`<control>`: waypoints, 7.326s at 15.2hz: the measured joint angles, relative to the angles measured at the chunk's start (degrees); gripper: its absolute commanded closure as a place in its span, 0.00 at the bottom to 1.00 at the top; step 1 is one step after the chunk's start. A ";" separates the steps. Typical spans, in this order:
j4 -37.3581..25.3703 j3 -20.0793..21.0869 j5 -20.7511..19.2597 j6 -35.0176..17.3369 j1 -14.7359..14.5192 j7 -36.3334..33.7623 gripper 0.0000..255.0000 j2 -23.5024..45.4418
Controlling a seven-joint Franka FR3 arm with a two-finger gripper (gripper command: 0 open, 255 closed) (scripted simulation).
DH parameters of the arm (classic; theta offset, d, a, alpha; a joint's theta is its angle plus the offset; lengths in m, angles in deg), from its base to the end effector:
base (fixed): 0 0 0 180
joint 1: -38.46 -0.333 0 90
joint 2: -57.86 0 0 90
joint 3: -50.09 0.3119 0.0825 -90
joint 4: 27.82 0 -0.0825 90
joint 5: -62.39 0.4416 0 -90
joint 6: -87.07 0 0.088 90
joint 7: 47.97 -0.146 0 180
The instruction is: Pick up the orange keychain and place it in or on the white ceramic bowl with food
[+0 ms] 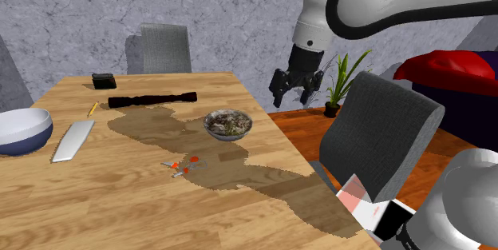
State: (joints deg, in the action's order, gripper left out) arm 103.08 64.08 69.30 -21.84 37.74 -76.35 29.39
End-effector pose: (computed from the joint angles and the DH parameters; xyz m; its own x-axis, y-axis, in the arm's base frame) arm 0.4594 0.1389 0.4891 0.9525 -0.2914 0.0888 -0.2879 -0.9564 -0.0502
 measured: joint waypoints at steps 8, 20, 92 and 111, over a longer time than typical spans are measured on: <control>-7.49 8.32 -2.62 -6.71 0.67 -15.35 0.00 15.99; -28.94 12.47 -15.68 -8.99 -4.33 -39.36 0.00 45.38; -47.68 8.15 -14.60 6.57 2.71 -29.34 1.00 49.16; -38.81 6.19 -14.81 -3.68 6.69 -24.67 1.00 50.48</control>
State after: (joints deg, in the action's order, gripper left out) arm 64.27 70.27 54.50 -25.52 44.43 -101.02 79.88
